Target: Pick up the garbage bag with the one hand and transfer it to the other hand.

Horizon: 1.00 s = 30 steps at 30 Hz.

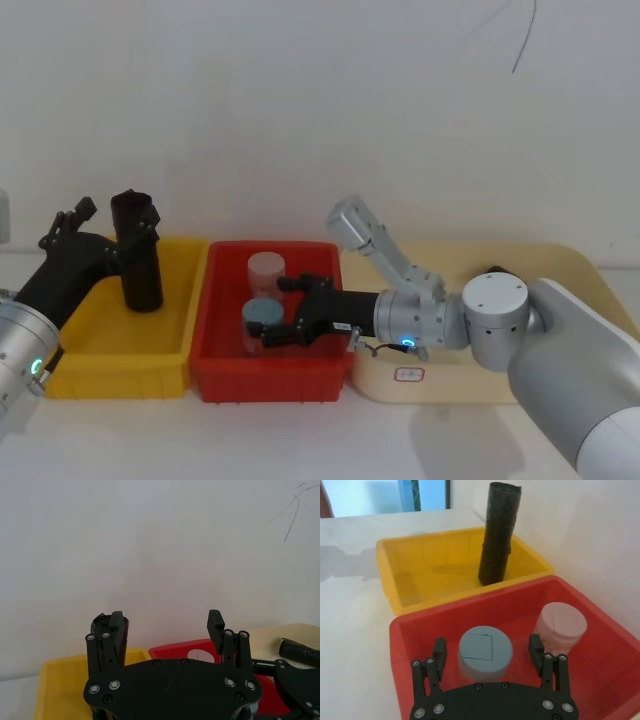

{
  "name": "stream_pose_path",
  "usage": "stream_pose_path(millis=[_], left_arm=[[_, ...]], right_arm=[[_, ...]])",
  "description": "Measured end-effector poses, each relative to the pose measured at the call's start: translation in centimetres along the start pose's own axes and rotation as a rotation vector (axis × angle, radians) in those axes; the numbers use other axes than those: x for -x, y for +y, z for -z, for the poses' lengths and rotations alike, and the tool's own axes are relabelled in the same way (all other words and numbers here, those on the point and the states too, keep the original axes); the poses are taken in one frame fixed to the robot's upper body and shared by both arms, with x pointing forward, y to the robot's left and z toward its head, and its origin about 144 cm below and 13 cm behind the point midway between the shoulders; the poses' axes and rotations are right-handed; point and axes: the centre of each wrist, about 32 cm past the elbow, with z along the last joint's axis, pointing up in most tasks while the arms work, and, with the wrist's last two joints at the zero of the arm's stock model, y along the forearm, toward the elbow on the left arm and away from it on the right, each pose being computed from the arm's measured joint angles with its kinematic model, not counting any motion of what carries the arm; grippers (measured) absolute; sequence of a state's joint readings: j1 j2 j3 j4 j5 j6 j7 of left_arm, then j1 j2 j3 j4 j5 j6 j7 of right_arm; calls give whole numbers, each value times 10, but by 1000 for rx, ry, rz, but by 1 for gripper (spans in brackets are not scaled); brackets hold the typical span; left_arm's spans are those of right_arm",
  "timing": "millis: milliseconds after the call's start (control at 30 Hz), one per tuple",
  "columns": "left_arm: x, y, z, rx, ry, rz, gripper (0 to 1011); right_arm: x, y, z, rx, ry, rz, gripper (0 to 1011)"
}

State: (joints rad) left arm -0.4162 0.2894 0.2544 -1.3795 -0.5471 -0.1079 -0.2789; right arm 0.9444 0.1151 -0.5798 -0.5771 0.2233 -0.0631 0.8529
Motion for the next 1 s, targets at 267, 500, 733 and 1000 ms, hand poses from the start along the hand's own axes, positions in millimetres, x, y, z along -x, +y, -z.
stream_pose_path(millis=[267,500,733,1000], left_arm=[[0,0,0,0,0,0,1001],[0,0,0,0,0,0,1001],[0,0,0,0,0,0,1001],[0,0,0,0,0,0,1001]], right_arm=[[4,6,-2,14,-7,-34,1002],[6,9,-3,18,-9,-47,1002],[5,11,-3,17,-5,-46,1001],[2,12,-4,5,1,-32,1001]])
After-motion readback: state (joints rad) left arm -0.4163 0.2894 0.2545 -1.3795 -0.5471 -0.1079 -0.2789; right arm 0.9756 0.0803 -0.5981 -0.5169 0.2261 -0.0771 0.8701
